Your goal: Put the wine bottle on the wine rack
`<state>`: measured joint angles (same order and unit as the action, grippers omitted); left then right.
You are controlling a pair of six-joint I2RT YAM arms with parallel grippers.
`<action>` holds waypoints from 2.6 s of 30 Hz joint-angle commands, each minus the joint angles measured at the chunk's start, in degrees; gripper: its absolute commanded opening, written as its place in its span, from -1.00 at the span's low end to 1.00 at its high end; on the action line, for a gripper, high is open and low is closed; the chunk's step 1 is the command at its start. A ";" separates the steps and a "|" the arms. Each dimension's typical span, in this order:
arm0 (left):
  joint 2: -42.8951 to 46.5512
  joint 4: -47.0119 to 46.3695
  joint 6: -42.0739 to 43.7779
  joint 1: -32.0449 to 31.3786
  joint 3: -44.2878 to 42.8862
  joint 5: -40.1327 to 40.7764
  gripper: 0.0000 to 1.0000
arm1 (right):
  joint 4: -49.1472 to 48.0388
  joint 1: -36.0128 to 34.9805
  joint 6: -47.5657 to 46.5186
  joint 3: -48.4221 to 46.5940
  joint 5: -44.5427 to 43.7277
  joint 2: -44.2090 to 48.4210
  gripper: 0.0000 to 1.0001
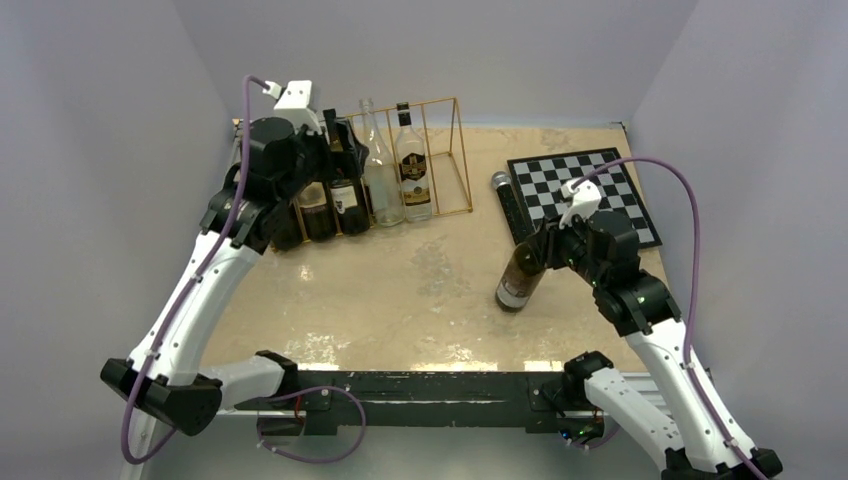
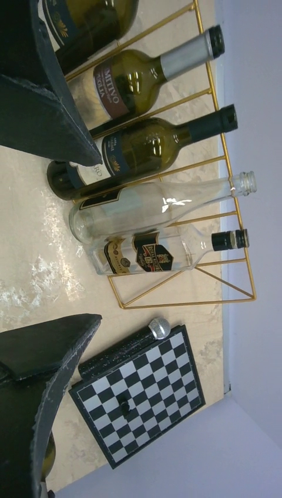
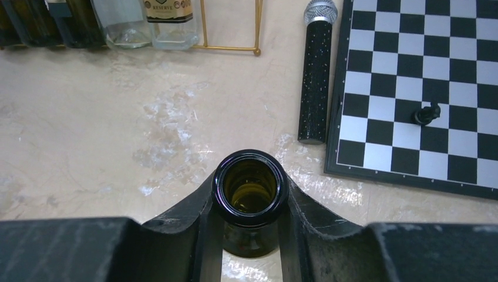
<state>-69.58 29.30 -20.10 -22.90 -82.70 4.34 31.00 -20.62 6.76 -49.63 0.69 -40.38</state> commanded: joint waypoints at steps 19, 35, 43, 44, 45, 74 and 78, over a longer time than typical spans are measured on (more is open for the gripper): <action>16.40 9.29 7.72 0.40 -1.38 -1.66 0.99 | 4.48 -5.99 3.17 -46.66 3.10 -30.61 -1.00; 10.38 2.85 7.73 0.61 -3.03 13.14 0.98 | 9.18 -4.44 -3.22 -77.07 2.96 -63.34 -1.00; 4.54 2.88 7.76 1.37 -8.29 12.15 0.98 | 6.13 -4.47 -3.33 -76.42 2.38 -67.47 -1.00; 3.85 3.02 7.51 1.58 -8.84 11.44 0.98 | 5.56 -4.50 -3.40 -76.59 2.23 -68.35 -1.00; 3.16 3.64 7.26 1.85 -9.65 10.87 0.98 | 5.06 -4.49 -3.56 -77.05 1.93 -69.13 -1.00; 0.93 3.78 3.01 5.66 -7.97 5.77 0.98 | 1.66 -4.56 -5.28 -76.11 0.50 -79.86 -0.37; 0.84 3.83 2.66 5.80 -7.53 5.56 0.98 | -0.07 -4.66 -5.16 -74.20 0.10 -80.66 -0.17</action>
<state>-69.10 35.14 -15.97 -17.65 -90.76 10.79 34.87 -25.12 2.00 -125.25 1.06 -119.98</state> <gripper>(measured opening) 0.992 0.390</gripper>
